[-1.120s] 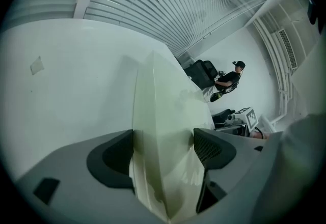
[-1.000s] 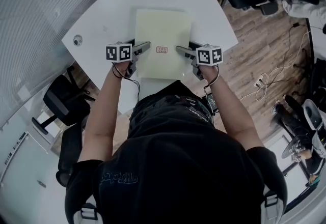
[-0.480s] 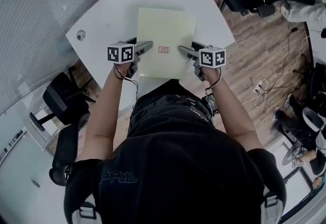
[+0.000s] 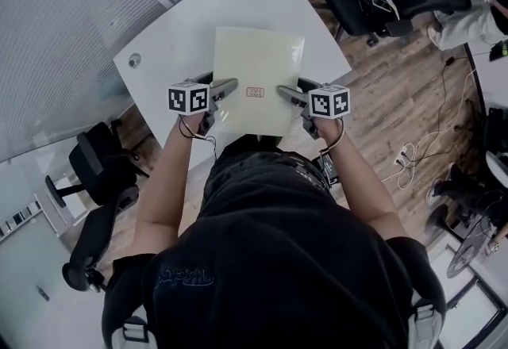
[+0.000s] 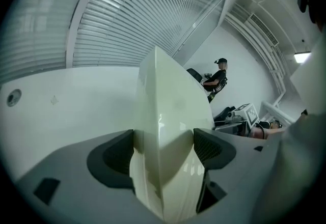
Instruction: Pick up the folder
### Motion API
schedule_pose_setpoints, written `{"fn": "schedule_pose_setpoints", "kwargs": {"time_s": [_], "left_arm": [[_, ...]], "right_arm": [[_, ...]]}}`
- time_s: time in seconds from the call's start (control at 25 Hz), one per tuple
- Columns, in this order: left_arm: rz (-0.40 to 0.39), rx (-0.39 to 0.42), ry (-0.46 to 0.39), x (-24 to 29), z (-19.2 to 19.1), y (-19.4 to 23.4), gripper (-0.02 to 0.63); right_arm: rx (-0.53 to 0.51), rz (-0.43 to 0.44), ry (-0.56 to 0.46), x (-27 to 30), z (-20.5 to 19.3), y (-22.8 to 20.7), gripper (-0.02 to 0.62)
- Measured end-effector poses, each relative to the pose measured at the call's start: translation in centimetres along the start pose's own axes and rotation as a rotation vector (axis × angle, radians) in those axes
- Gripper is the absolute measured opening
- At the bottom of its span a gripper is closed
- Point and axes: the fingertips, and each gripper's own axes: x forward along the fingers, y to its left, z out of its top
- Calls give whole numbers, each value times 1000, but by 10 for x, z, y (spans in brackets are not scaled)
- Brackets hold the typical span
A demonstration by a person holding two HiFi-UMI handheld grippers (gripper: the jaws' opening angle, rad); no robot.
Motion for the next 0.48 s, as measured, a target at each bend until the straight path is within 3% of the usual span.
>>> {"fn": "schedule_pose_setpoints", "kwargs": {"time_s": [0.2, 0.48], "left_arm": [[12, 6, -50, -13, -11, -30, 371], [59, -46, -86, -28, -44, -36, 371]], "right_arm": [[-32, 34, -17, -23, -9, 10, 327], [-82, 45, 16, -33, -28, 19, 327]]}}
